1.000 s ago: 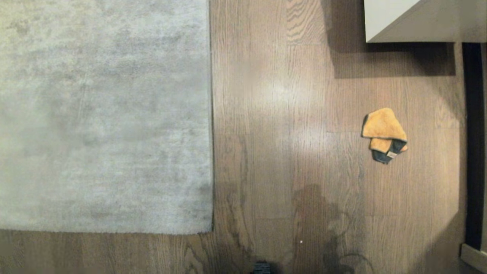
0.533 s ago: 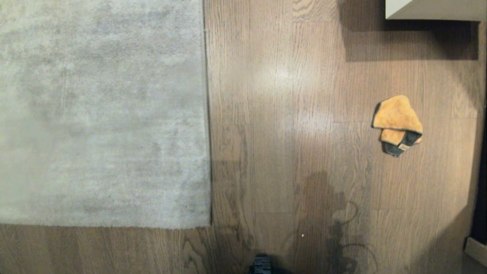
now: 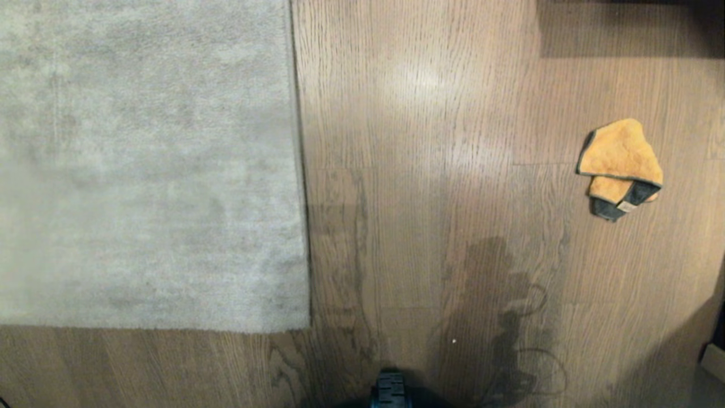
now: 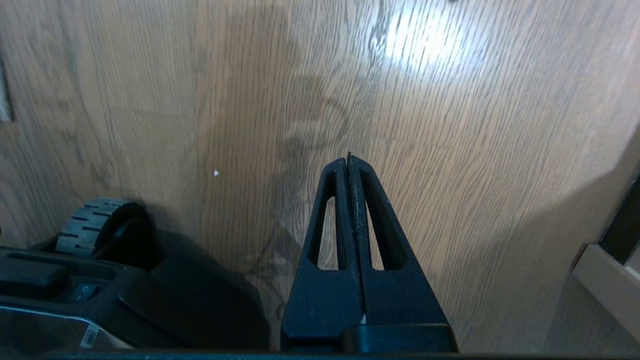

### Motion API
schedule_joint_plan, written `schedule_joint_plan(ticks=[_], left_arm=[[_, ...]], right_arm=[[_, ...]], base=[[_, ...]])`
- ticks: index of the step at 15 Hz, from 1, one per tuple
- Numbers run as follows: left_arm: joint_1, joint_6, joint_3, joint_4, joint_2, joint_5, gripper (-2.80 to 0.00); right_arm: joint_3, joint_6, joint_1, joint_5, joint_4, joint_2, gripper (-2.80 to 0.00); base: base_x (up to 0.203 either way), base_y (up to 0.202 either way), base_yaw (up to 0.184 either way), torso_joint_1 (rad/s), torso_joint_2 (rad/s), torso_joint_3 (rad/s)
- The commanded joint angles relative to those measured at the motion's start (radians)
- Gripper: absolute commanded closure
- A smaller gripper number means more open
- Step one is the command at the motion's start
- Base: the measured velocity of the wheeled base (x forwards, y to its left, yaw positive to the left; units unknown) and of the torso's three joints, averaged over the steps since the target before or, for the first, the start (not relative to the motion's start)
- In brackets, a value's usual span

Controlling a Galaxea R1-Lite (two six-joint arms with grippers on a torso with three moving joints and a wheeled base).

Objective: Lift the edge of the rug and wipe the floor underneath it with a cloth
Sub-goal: Pick up the rag

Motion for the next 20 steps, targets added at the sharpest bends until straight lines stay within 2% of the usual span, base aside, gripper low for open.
schedule_joint_plan(ticks=[1,20], left_arm=[[0.000,0.000,0.000,0.000,0.000,0.001,0.00],[0.000,-0.001,0.000,0.000,0.000,0.001,0.00]], right_arm=[[0.000,0.000,0.000,0.001,0.000,0.000,0.00],[0.000,-0.001,0.000,0.001,0.001,0.000,0.00]], base=[[0.000,0.000,0.000,0.001,0.00,-0.149],[0.000,0.000,0.000,0.000,0.00,-0.008]])
